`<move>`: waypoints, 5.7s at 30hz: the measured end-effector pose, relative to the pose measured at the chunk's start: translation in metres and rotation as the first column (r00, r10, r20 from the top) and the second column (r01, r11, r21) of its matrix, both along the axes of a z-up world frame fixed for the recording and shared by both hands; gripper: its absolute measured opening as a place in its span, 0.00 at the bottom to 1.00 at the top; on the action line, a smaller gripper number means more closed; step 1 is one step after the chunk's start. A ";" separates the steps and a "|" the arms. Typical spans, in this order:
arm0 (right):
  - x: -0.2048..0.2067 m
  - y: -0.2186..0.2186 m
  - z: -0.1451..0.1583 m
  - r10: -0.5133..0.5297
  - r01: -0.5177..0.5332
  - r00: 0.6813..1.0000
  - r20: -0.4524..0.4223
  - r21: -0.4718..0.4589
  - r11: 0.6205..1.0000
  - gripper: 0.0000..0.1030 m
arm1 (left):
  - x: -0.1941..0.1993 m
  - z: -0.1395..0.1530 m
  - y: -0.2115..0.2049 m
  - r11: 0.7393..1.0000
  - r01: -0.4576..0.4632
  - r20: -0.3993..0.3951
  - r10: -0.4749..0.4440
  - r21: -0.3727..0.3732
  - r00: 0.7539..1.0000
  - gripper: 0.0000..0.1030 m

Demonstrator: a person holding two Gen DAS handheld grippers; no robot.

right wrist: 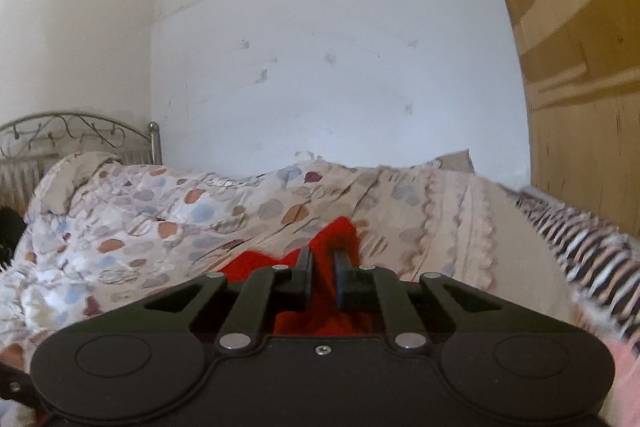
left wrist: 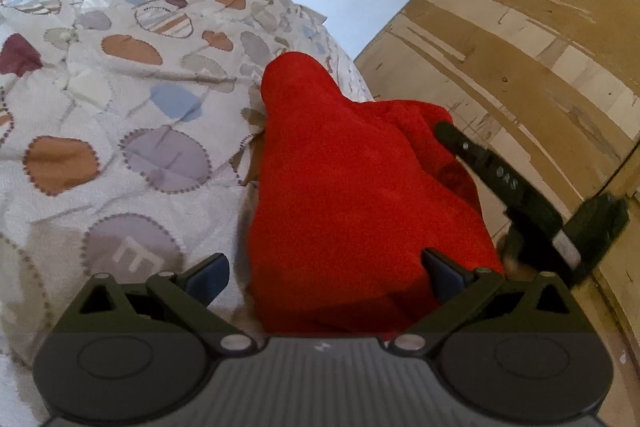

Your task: Fold small clothes

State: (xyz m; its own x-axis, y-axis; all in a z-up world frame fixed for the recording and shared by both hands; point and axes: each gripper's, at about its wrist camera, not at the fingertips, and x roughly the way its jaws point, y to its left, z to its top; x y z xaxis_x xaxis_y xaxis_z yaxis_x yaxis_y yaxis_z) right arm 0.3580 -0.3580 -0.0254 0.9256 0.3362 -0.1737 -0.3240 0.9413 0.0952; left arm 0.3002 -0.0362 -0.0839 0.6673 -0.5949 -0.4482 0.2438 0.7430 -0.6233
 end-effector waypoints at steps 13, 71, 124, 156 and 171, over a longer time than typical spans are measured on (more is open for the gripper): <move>0.034 -0.072 -0.026 -0.124 0.171 0.951 -0.284 0.150 0.974 0.35 | 0.001 0.000 -0.027 0.997 0.041 -0.030 -0.039 0.065 0.999 0.99; 0.072 -0.060 -0.056 0.137 0.054 0.837 -0.530 0.329 0.943 0.77 | 0.127 -0.002 -0.001 0.977 0.210 -0.227 -0.211 -0.029 0.951 1.00; 0.126 0.144 -0.024 0.172 -0.038 0.879 -0.445 0.294 0.955 0.64 | 0.087 0.075 0.114 0.888 -0.210 0.038 0.213 0.409 0.976 0.93; -0.237 0.128 0.037 0.001 -0.001 0.999 -0.036 -0.003 1.000 1.00 | -0.215 0.124 0.087 0.762 -0.458 0.348 0.321 0.457 0.881 1.00; -0.258 0.136 0.000 0.021 -0.025 0.995 -0.097 -0.039 0.999 1.00 | -0.234 0.095 0.092 0.747 -0.465 0.329 0.340 0.475 0.881 0.99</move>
State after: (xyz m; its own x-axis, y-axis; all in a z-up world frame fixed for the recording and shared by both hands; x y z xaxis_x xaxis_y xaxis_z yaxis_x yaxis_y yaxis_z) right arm 0.0995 -0.2219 -0.0256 0.8960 0.3482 -0.2755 -0.3367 0.9373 0.0896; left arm 0.0665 0.0557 0.0111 0.9023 0.0386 -0.4293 -0.0784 0.9941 -0.0754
